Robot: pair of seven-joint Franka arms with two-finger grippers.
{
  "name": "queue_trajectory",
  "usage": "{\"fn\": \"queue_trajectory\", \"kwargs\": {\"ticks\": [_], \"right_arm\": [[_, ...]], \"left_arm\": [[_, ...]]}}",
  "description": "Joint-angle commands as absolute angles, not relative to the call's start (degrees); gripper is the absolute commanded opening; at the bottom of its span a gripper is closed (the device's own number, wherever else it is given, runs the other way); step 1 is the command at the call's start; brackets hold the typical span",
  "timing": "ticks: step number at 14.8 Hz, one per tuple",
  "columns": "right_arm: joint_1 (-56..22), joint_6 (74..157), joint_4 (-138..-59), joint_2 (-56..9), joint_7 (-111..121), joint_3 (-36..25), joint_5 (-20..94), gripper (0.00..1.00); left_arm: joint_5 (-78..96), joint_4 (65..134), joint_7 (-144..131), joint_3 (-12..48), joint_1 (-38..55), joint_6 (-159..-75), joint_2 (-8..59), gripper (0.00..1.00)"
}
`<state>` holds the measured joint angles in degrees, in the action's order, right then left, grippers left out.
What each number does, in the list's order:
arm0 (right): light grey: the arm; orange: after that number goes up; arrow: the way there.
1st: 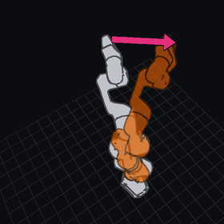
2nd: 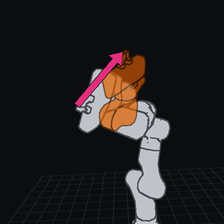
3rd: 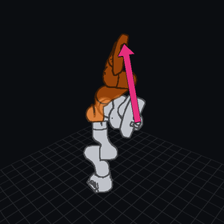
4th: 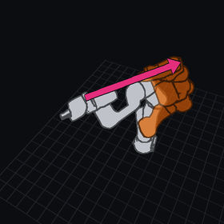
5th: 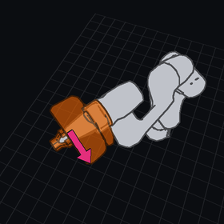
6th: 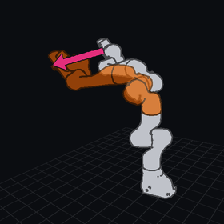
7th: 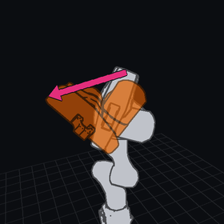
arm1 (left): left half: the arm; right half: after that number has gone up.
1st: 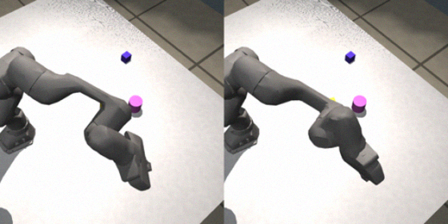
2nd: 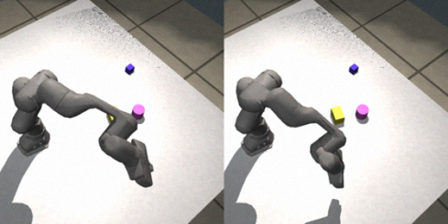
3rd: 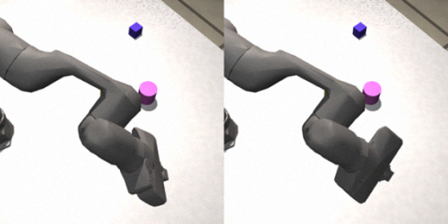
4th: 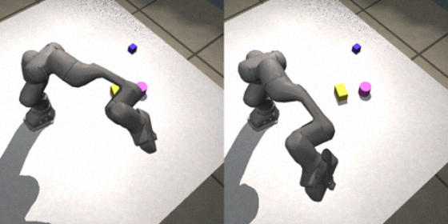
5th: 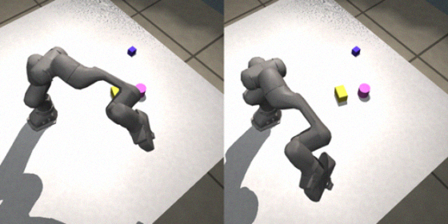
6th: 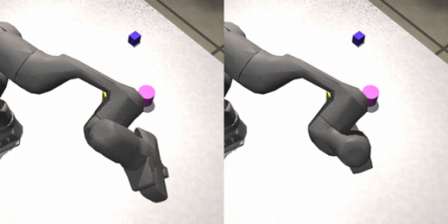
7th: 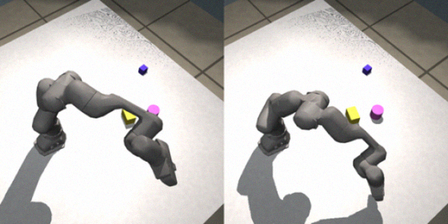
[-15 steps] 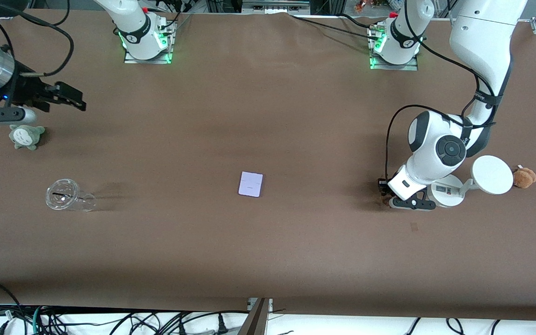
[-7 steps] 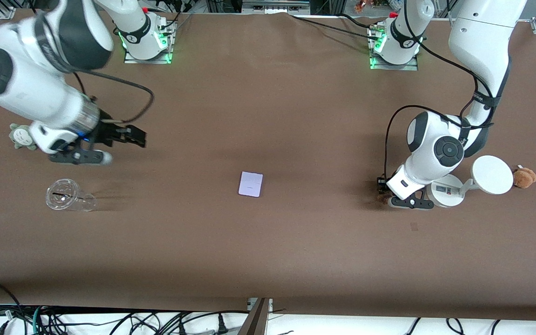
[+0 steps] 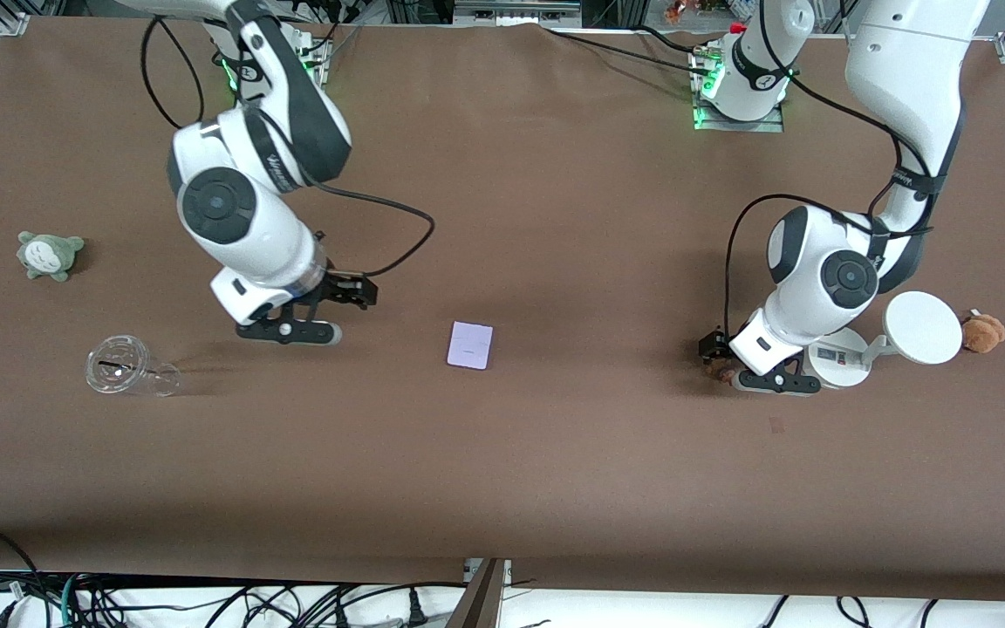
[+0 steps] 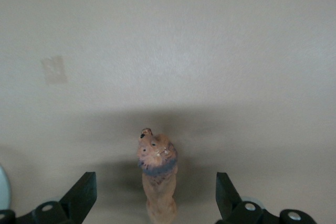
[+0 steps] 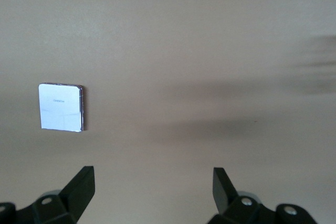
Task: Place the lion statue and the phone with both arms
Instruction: 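Set down the lion with the left gripper while the right gripper reaches the phone, then grasp the white phone with the right gripper while the left gripper withdraws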
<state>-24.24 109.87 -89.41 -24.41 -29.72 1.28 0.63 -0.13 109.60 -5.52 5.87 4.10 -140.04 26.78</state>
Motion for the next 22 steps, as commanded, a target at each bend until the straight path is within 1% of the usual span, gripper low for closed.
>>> {"fn": "queue_trajectory", "kwargs": {"ticks": [1, 2, 3, 5, 8, 11, 14, 15, 17, 19, 20, 22], "right_arm": [[-26.6, 112.0, -84.8, -29.4, -34.5, 0.9, -0.3, 0.99], [-27.8, 114.0, -84.0, -30.8, -36.2, 0.8, -0.3, 0.99], [-28.6, 115.6, -83.4, -32.2, -37.3, 0.9, -0.1, 0.99], [-30.9, 119.2, -82.4, -34.8, -39.8, 0.9, -0.2, 0.99], [-33.1, 124.8, -80.8, -38.7, -40.9, 0.8, -0.3, 1.00], [-34.3, 131.1, -80.6, -41.8, -40.3, 0.8, -0.4, 1.00], [-35.5, 137.1, -80.4, -45.4, -38.6, 0.8, -0.6, 0.99], [-35.9, 138.3, -80.4, -46.5, -38.6, 0.8, -0.7, 1.00], [-36.3, 140.0, -80.4, -48.3, -38.3, 0.7, -1.8, 0.99], [-36.6, 139.8, -80.5, -49.2, -38.3, 0.7, -3.4, 0.99], [-36.6, 139.7, -80.5, -49.2, -38.2, 0.7, -3.9, 1.00], [-36.6, 139.7, -80.6, -49.8, -38.2, 0.7, -4.1, 0.99]], "left_arm": [[0.7, 110.1, -5.0, 6.3, 4.2, -129.6, 16.7, 1.00], [0.7, 108.8, -5.1, 6.3, 4.4, -124.8, 14.5, 1.00], [0.8, 107.0, -5.3, 6.5, 4.4, -119.9, 13.9, 1.00], [0.8, 103.1, -6.0, 6.6, 4.5, -113.7, 13.7, 1.00], [0.8, 97.3, -6.3, 7.5, 4.5, -103.8, 10.2, 1.00], [0.5, 88.6, -6.3, 7.5, 4.5, -92.9, 9.9, 1.00], [0.3, 84.0, -6.2, 7.0, 4.1, -86.0, 9.7, 1.00], [0.2, 83.6, -6.0, 6.7, 4.1, -85.0, 8.1, 1.00], [0.1, 87.1, -5.7, 6.4, 3.9, -84.6, 3.2, 1.00], [-0.1, 89.5, -5.4, 3.5, 3.5, -84.8, -0.2, 1.00], [-0.1, 89.7, -5.3, 2.5, 2.9, -85.0, -0.8, 1.00], [-0.1, 89.7, -5.3, 2.3, 1.1, -84.6, -0.9, 1.00]]}}
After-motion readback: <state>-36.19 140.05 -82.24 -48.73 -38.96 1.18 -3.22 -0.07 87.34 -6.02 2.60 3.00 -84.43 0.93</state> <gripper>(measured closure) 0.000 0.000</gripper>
